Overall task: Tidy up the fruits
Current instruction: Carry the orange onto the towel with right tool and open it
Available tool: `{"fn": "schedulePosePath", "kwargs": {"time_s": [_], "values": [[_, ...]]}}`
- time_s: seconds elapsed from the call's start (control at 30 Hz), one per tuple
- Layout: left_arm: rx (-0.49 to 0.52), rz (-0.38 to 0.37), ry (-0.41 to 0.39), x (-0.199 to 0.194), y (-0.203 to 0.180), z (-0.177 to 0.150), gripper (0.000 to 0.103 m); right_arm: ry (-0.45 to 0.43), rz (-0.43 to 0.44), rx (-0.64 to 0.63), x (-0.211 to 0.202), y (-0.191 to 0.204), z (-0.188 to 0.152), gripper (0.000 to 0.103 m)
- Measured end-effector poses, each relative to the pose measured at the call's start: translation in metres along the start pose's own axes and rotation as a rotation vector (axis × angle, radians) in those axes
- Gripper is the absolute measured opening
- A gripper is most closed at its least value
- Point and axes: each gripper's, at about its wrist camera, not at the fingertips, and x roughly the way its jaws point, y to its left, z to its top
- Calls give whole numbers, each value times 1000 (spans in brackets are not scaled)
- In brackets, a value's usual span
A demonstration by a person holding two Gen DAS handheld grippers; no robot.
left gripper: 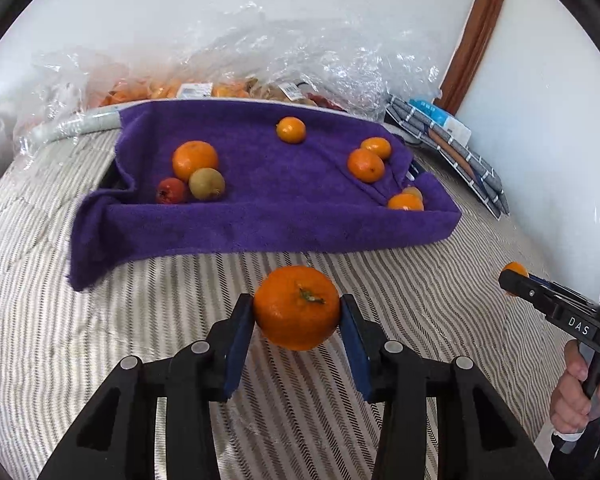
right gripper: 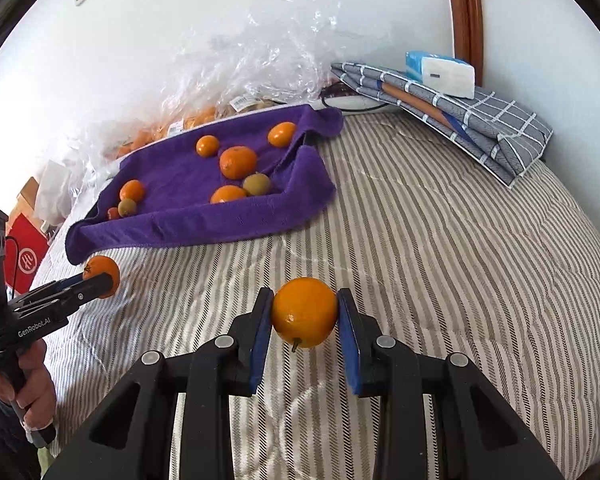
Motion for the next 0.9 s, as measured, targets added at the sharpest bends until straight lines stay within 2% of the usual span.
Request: {"fn": "schedulePosePath", "kwargs": {"time_s": [0.3,0.47,0.6,0.7,0.9], "values": [[-58,48,-76,-23,28,38,41,-40,40,-26,3,28,38,32],[-69,43,-94,-2,29,67,41,-66,42,-44,23,39,68,32],[-81,38,-63,31,31,82,41,-74,29,-65,51,43,91,32],[-93,27,-38,50,31,84,41,-61,14,-70,73,42,102,32],[-76,6,-25,60,26,83,41,-26,6,-61,101,35,108,32]]}}
